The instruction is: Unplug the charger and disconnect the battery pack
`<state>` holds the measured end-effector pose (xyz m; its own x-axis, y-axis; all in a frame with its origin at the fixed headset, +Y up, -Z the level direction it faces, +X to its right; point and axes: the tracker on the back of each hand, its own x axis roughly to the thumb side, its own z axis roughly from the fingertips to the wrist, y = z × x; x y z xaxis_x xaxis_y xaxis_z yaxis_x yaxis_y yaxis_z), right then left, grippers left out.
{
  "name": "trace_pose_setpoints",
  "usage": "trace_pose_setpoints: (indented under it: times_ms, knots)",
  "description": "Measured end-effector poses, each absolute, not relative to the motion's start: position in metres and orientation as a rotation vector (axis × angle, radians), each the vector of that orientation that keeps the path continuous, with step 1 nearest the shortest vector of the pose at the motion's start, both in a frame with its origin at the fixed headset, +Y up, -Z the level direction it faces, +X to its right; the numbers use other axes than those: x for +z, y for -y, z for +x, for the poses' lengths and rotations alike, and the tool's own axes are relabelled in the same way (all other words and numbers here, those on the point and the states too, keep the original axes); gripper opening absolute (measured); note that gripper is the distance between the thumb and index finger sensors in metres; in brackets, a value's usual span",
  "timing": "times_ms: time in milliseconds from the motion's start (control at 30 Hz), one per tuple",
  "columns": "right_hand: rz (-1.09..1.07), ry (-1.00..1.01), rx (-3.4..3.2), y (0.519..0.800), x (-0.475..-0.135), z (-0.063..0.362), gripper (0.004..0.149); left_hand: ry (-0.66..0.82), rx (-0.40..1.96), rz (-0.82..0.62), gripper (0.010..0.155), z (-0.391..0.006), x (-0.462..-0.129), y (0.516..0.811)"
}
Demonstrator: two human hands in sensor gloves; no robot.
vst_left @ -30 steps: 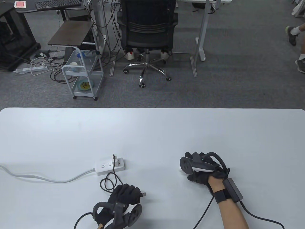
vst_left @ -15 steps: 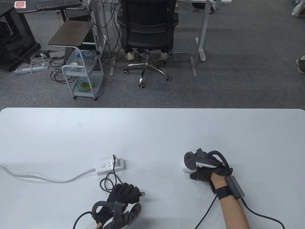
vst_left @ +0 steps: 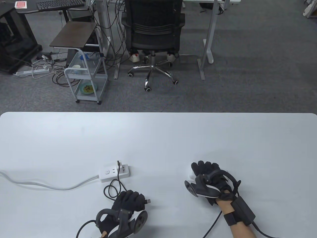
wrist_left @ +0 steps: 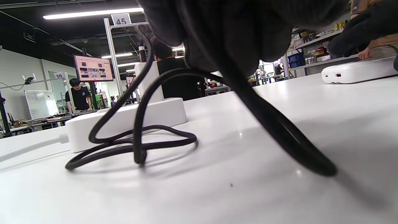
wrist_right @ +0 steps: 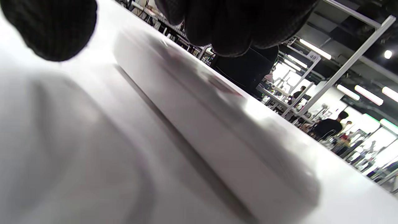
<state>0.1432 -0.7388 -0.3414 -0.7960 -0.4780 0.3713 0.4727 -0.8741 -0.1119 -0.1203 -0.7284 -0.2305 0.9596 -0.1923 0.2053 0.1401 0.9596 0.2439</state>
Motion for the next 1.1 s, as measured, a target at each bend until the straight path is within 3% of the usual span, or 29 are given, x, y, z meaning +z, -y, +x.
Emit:
trace_pose_setpoints:
  times_ms: [367,667,1100]
  knots:
    - [-0.895,0.022,-2.672,0.716,-0.277,0.095,0.080,0.220,-0.178,0.201,0.048,-0.120,-0.230,0.729]
    - [-1.061,0.107,-2.607,0.725,-0.258,0.079,0.079,0.215,-0.161,0.211,0.048,-0.125,-0.229,0.724]
    - [-0.941,0.126,-2.702,0.740,-0.257,0.093,0.078,0.239,-0.125,0.209,0.048,-0.125,-0.226,0.722]
